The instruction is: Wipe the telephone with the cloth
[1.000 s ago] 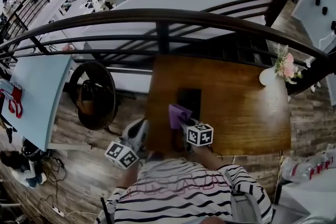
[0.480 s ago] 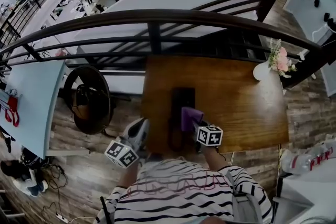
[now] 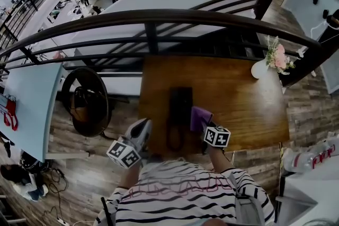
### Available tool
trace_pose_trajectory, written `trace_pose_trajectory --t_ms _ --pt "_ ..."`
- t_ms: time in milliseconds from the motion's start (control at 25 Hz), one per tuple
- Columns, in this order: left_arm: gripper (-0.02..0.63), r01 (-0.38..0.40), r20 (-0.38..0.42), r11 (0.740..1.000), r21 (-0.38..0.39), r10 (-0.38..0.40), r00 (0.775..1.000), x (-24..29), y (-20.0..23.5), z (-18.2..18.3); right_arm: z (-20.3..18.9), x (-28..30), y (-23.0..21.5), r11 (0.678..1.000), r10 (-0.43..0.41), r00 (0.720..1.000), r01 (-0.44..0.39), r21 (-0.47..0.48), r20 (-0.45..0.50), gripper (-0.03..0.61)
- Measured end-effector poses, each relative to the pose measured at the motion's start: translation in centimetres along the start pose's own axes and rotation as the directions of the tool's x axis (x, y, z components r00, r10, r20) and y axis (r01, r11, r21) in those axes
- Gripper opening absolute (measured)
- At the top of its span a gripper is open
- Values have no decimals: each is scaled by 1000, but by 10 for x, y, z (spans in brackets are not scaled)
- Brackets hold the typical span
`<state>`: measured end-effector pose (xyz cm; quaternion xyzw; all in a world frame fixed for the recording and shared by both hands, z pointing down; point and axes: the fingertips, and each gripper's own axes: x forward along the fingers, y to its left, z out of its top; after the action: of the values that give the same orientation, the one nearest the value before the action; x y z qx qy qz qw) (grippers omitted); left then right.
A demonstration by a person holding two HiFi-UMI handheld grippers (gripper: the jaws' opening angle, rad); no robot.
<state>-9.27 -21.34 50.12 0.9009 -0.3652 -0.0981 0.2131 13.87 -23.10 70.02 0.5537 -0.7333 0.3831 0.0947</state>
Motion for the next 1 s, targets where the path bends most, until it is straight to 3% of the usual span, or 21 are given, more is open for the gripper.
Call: trace_pose_trajectory --t_ms 240,440,1000 --pt "2 1 6 1000 4 -1 1000 1 -5 -5 6 -7 13 998 54 998 -54 9 25 34" --pt "2 -11 25 1000 4 11 1000 0 -4 2 33 -23 39 992 128 987 -129 10 96 34" --pt "2 11 53 1000 12 -12 999 -2 -24 5 94 -98 114 941 339 904 -324 -98 260 34"
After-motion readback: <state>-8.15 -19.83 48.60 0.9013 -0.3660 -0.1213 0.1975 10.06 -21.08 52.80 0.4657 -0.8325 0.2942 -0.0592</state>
